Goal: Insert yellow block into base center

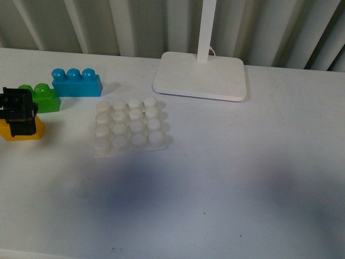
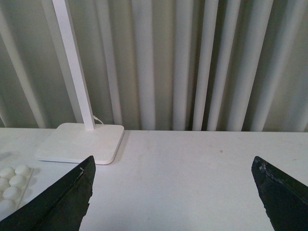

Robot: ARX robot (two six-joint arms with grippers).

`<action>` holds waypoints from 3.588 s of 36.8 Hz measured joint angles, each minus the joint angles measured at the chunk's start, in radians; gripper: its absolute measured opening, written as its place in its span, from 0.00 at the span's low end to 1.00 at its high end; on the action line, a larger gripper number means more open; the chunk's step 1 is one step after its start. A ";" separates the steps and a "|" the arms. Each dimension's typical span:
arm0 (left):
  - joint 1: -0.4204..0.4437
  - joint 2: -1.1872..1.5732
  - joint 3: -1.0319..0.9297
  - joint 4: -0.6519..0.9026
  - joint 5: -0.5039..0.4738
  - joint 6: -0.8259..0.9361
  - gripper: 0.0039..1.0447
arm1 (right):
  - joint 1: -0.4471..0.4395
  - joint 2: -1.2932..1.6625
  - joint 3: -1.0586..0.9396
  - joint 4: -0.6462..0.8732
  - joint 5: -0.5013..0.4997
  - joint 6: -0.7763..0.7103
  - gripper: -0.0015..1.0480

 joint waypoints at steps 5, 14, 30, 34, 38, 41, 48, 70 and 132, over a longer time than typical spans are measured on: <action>0.000 0.040 0.039 -0.015 -0.008 0.004 0.94 | 0.000 0.000 0.000 0.000 0.000 0.000 0.91; 0.003 0.089 0.081 -0.031 -0.019 0.003 0.94 | 0.000 0.000 0.000 0.000 0.000 0.000 0.91; 0.055 0.132 0.121 -0.048 -0.011 0.033 0.94 | 0.000 0.000 0.000 0.000 0.000 0.000 0.91; 0.056 0.145 0.121 -0.049 -0.007 0.042 0.94 | 0.000 0.000 0.000 0.000 0.000 0.000 0.91; 0.056 0.162 0.123 -0.049 -0.009 0.044 0.94 | 0.000 0.000 0.000 0.000 0.000 0.000 0.91; 0.056 0.169 0.127 -0.049 -0.009 0.044 0.94 | 0.000 0.000 0.000 0.000 0.000 0.000 0.91; 0.054 0.186 0.142 -0.053 -0.014 0.043 0.94 | 0.000 0.000 0.000 0.000 0.000 0.000 0.91; 0.029 0.202 0.156 -0.054 -0.025 0.016 0.63 | 0.000 0.000 0.000 0.000 0.000 0.000 0.91; -0.560 0.113 0.271 -0.290 -0.446 -0.386 0.62 | 0.000 0.000 0.000 0.000 0.000 0.000 0.91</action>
